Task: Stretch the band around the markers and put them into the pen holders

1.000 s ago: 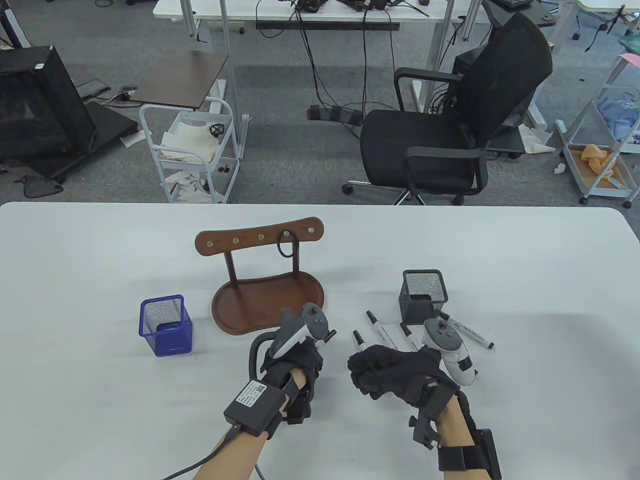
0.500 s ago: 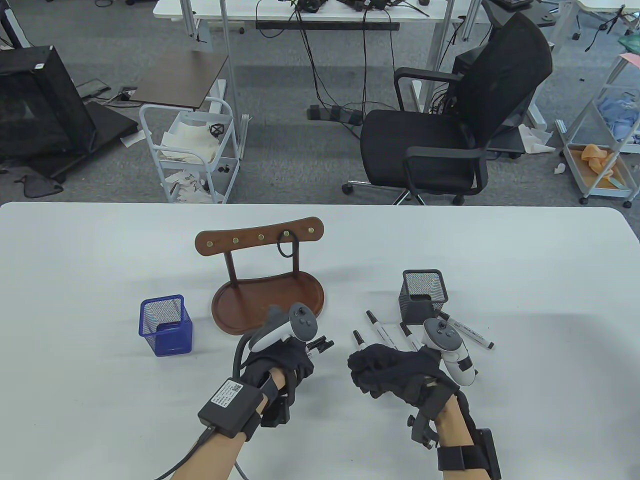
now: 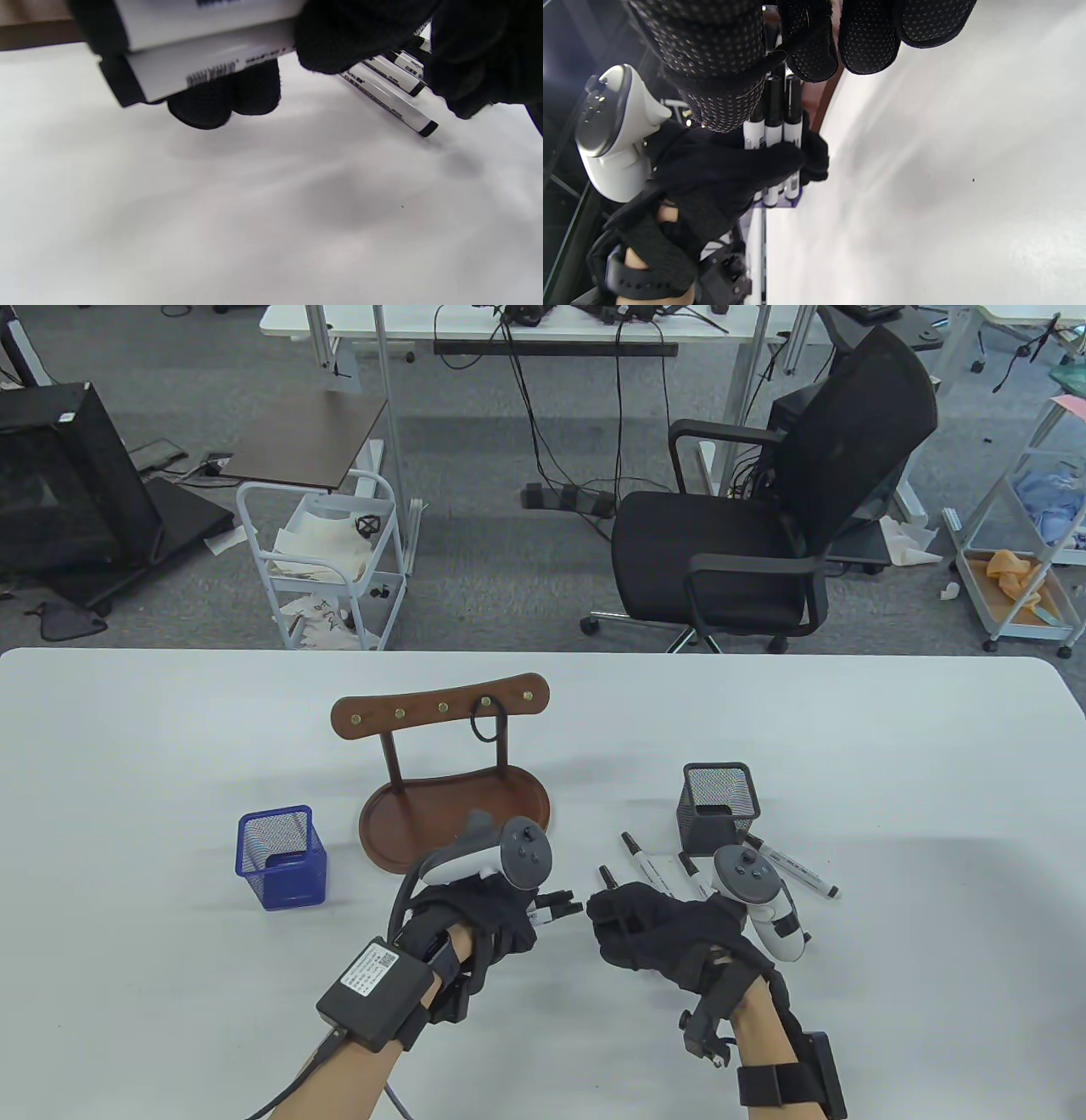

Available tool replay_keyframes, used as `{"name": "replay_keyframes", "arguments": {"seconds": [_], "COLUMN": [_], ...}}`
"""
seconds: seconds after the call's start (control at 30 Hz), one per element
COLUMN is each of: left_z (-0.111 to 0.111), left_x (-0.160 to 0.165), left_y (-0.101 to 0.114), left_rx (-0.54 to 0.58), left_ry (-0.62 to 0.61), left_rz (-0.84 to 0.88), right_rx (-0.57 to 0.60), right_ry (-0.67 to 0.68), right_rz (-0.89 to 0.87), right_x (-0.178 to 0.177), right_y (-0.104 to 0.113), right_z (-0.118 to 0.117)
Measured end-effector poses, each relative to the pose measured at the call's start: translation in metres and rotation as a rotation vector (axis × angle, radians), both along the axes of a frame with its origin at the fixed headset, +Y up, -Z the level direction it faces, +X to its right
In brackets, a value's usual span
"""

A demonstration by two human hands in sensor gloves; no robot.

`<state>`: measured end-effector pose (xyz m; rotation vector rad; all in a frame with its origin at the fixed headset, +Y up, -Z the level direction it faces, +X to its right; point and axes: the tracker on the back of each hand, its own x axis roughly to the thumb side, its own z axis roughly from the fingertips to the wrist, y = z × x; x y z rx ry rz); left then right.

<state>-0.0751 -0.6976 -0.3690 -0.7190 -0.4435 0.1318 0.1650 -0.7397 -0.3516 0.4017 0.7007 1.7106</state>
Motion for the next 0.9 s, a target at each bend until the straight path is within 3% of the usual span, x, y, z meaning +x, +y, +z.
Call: {"name": "replay_keyframes", "arguments": {"seconds": [0.37,0.9], "left_z": [0.008,0.014], "left_x": [0.017,0.031], "left_y": [0.006,0.009], "left_rx": [-0.033,0.026], "left_ry": [-0.084,-0.127], "left_rz": [-0.031,-0.072], "right_rx": [0.058,0.172], "right_ry": [-0.035,-0.114], "right_rz": [0.071,0.231], "right_x": [-0.008,-0.020], "right_y": [0.001,0.006], "right_z": [0.001,0.003]}}
